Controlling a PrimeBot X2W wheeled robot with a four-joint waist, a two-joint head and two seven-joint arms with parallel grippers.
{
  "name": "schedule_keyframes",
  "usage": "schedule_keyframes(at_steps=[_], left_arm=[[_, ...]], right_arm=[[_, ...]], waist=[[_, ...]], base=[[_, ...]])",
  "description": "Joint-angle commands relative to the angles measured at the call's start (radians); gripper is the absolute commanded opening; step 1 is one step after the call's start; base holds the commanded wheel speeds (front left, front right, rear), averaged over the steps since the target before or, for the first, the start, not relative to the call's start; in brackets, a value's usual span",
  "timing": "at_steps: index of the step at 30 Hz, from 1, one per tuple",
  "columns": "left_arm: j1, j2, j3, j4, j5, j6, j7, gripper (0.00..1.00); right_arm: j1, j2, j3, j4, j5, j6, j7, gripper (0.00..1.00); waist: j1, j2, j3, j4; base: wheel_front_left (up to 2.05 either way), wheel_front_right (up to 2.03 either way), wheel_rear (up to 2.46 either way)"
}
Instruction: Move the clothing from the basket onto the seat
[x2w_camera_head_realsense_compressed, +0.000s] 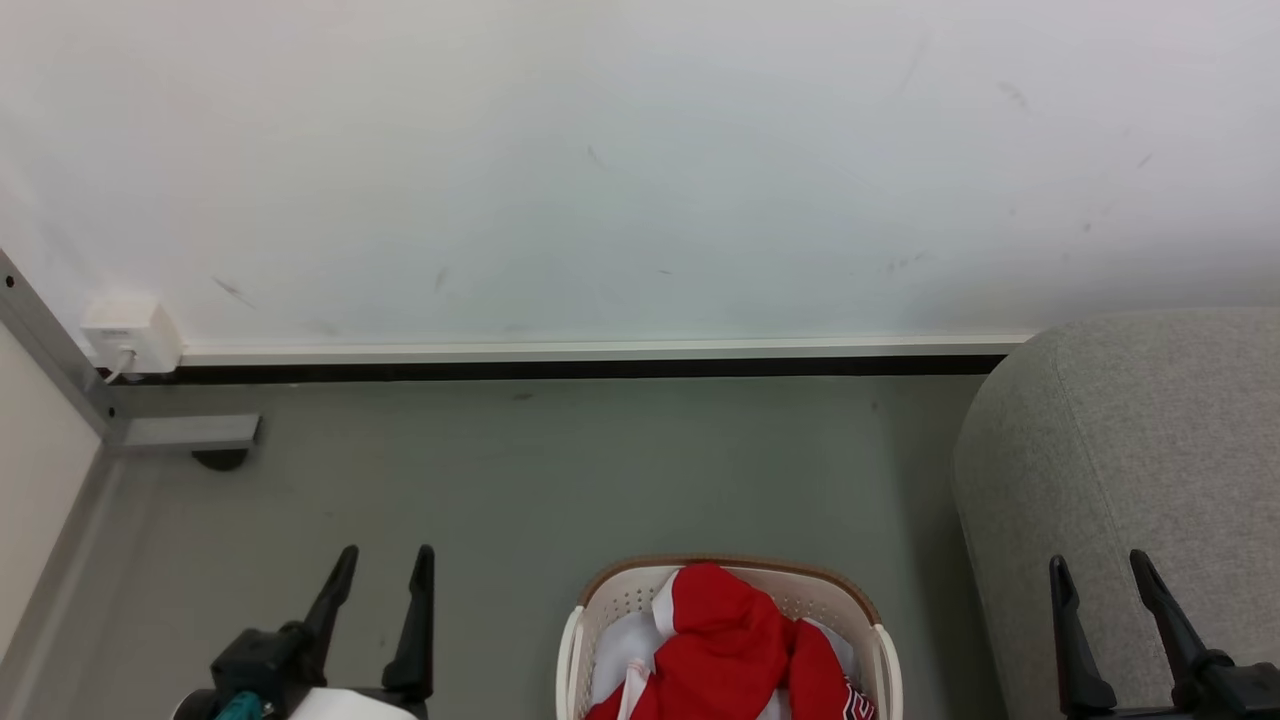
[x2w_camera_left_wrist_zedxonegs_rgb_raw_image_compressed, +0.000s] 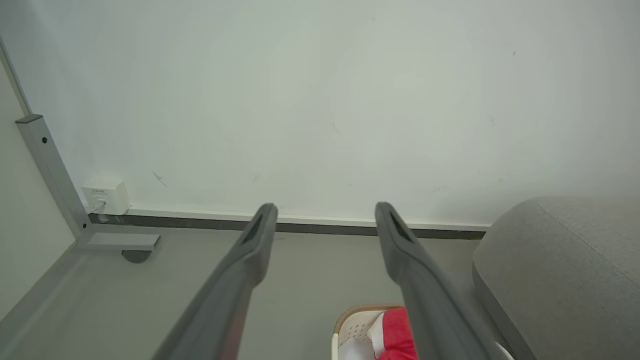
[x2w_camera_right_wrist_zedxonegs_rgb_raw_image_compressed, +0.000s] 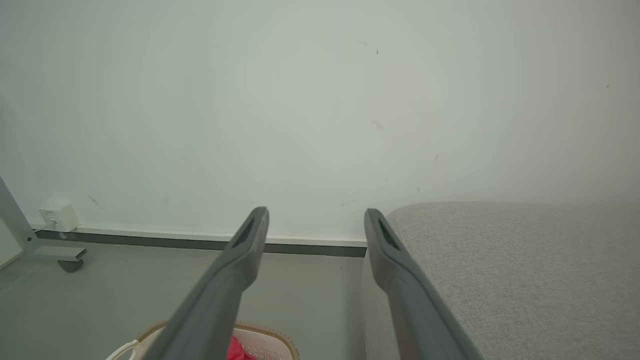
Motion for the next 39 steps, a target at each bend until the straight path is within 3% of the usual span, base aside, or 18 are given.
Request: schedule_keyframes(at_steps=[1, 15, 32, 39], left_arm=[[0.009, 0.007, -0.001, -0.001, 0.025, -0.002, -0.011, 1.00], [0.015, 0.004, -0.005, 0.009, 0.115, -0.003, -0.032, 1.00], [0.014, 0.001, 0.003, 0.024, 0.073, -0.004, -0.031, 1.00], [0.007, 0.001, -0.001, 0.022, 0.065, -0.003, -0.031, 1.00]], right_arm=[[0.006, -0.001, 0.000, 0.000, -0.026, -0.002, -0.009, 1.00], [0.023, 0.000, -0.001, 0.030, -0.050, -0.002, -0.031, 1.00], [0.014, 0.000, 0.010, 0.050, 0.006, -0.002, -0.030, 1.00], [-0.017, 0.000, 0.028, 0.039, 0.008, -0.002, -0.030, 1.00]], waist=[[0.0000, 0.0000, 0.001, 0.000], [0.0000, 0.0000, 0.003, 0.005], [0.0000, 0.0000, 0.004, -0.001], [0.0000, 0.0000, 0.027, -0.036]], base=[[0.00, 0.00, 0.00], [0.00, 0.00, 0.00], [0.00, 0.00, 0.00], [0.00, 0.00, 0.00]])
